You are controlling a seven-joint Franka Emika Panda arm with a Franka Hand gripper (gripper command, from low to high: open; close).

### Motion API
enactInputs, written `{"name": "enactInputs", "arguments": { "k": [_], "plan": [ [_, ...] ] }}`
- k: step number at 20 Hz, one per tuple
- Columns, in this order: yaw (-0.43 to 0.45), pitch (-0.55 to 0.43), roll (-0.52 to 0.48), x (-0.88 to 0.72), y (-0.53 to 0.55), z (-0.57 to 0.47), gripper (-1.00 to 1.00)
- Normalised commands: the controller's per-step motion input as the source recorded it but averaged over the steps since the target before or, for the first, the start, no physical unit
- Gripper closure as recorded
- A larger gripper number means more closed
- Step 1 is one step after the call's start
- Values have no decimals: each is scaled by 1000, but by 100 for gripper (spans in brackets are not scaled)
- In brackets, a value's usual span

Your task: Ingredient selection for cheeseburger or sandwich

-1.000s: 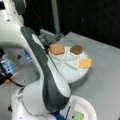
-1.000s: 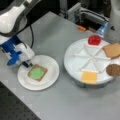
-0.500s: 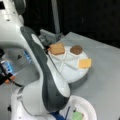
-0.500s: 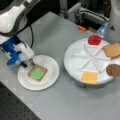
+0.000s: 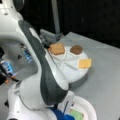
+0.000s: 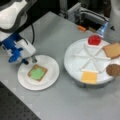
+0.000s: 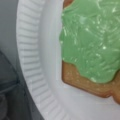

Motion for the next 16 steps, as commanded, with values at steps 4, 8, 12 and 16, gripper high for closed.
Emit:
{"name": "enactInputs", "arguments": {
  "k": [4, 8, 12, 16],
  "plan": [
    [-259, -152, -793, -802, 779, 266, -100],
    [-277, -174, -988, -845, 845, 272, -100],
    [-280, -73, -906, -872, 871, 377, -100],
    [-274, -98, -697, -737, 678, 124, -100]
  ]
}}
